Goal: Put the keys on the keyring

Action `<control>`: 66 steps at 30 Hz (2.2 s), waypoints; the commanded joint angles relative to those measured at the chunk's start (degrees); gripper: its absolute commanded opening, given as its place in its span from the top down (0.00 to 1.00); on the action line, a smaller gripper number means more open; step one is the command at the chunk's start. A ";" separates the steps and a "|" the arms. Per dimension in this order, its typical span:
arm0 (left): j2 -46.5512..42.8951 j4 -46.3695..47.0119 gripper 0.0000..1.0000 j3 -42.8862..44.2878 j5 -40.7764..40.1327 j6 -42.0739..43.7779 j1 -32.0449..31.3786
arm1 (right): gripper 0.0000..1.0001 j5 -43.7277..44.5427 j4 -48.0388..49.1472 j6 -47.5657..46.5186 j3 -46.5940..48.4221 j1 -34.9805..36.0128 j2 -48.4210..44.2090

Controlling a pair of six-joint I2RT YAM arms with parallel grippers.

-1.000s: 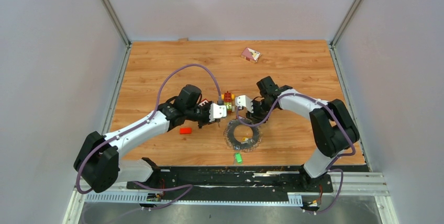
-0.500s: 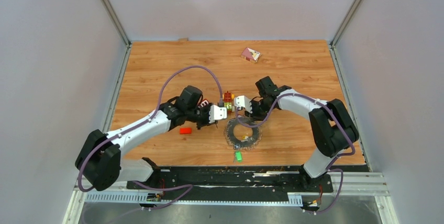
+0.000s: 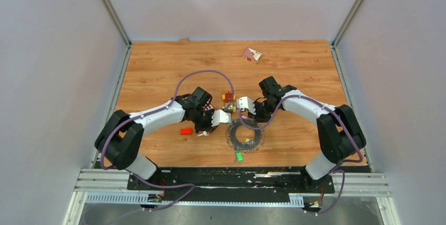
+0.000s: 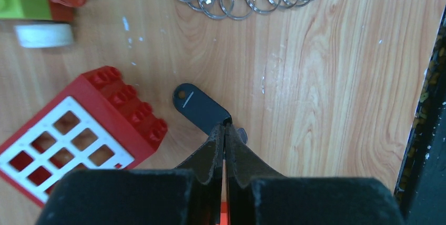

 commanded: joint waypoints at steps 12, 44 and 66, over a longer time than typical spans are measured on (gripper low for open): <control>4.87 -0.48 0.75 5.44 2.30 -1.75 0.23 | 1.00 -6.22 -5.51 0.73 -0.58 -0.38 -7.60; -9.92 18.35 0.56 3.92 35.68 4.55 0.62 | 1.00 -36.34 3.56 19.21 6.89 -2.24 -12.92; -13.03 7.13 0.53 -1.18 21.22 10.80 0.61 | 0.62 -3.84 2.16 10.77 -0.50 -3.20 -14.61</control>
